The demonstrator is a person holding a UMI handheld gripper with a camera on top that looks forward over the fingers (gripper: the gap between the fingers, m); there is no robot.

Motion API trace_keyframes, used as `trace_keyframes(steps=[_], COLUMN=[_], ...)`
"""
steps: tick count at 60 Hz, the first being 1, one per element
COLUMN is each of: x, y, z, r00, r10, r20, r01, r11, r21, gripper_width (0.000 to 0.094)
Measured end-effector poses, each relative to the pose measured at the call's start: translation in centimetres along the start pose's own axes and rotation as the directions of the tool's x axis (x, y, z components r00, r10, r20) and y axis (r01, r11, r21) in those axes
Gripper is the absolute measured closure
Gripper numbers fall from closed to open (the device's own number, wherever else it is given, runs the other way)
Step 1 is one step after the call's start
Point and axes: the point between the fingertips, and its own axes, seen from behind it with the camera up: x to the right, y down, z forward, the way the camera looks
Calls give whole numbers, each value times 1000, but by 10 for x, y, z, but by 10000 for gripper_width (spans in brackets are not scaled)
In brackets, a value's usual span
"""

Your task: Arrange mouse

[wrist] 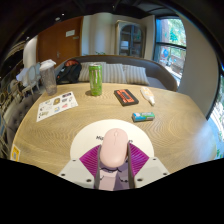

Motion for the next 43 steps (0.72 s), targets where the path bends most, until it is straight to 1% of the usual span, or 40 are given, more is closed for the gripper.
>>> trace_keyframes(steps=[5,7,8,10,17,19,21,23,27,34,43], x=[-1,0,0,0,0,0,0,0,0,-11,-34], y=[22,21,22,22,25,28,27,23,17,12,22], z=[8,8,8,8,7,4,0,-6,-22,-59,-108], r00=[1000,1000,1000,999,999,998,998,998,996,991,982], r10=[13,20,21,26,47,55,61,66,78,112,132], r20=[14,16,17,18,11,4,-3,-13,-39,-78,-134], r01=[-13,-19,-21,-26,-46,-54,-61,-67,-81,-119,-145], r11=[999,1000,999,999,995,992,991,992,992,988,985], r21=[-43,-21,-24,-25,-88,-112,-118,-106,-101,-98,-98], gripper_width=[544,542,540,507,398,318,191,78,95,92,95])
